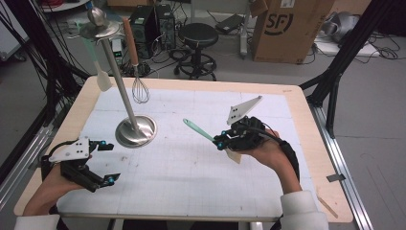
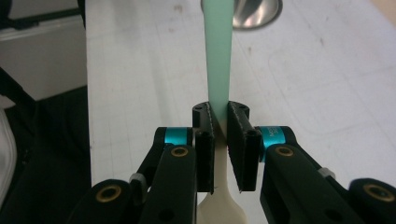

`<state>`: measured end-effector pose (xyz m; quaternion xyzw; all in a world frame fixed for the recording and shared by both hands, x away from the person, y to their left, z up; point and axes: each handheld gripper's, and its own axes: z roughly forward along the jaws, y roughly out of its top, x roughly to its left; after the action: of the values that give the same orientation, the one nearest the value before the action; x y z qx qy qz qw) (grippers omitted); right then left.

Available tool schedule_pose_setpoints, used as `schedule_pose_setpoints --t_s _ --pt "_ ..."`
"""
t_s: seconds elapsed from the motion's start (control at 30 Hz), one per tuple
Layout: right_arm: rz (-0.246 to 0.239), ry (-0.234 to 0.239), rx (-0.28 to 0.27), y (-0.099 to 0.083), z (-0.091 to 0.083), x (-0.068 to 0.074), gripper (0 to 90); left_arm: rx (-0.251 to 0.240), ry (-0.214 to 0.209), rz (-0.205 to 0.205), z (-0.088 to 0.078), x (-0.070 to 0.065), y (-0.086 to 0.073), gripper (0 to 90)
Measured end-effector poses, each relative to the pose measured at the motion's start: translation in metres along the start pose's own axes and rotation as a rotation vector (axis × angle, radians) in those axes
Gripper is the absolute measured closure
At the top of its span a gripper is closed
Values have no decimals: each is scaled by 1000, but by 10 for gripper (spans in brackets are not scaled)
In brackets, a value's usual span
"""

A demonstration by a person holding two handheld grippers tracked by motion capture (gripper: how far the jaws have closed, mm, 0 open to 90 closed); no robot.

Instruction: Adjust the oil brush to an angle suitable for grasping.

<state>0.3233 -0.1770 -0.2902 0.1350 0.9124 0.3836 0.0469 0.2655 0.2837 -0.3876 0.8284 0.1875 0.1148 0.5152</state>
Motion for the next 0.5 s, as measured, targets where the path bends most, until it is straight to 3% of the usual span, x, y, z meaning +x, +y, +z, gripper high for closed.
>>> schedule_pose_setpoints --t_s 0.5 --pt "-19 24 -122 22 -12 3 813 1 5 -1 -2 -1 -1 16"
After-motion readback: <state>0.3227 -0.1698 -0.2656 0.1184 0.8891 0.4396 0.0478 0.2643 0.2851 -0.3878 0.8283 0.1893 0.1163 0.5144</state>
